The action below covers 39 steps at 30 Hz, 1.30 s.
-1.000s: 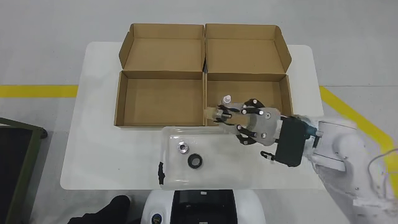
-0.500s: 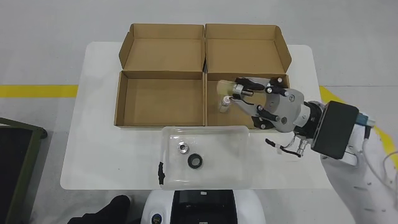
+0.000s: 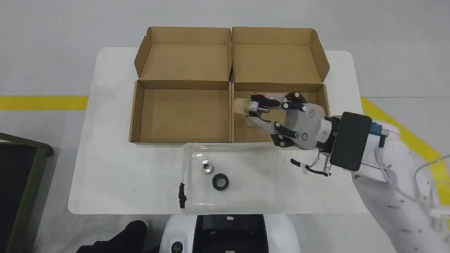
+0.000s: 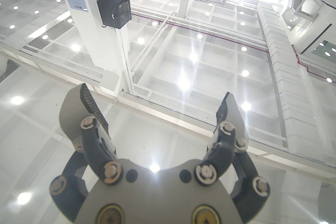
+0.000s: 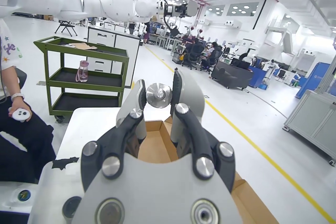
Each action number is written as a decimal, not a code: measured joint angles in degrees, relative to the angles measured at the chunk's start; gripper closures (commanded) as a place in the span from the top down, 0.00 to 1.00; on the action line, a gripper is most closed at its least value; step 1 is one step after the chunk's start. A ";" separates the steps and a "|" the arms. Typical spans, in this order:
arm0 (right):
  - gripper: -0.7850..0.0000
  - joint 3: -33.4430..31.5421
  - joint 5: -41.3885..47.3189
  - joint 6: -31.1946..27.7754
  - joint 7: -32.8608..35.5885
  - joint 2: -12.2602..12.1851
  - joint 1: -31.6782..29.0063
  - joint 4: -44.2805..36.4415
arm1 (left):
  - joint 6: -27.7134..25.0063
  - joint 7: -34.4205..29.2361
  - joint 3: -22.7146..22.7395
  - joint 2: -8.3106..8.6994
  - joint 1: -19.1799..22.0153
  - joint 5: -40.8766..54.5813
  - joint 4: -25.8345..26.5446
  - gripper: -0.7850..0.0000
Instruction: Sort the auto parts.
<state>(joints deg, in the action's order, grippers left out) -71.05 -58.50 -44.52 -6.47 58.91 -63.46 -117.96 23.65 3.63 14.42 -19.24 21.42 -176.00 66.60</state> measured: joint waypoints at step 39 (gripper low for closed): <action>0.00 -5.28 -3.97 -2.83 17.41 -1.89 -5.49 19.66 | 0.00 0.00 0.00 0.00 0.00 0.00 0.00 1.00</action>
<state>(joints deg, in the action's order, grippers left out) -76.33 -62.48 -47.35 10.93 57.02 -68.96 -98.29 23.65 3.63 14.42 -19.24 21.42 -176.00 66.60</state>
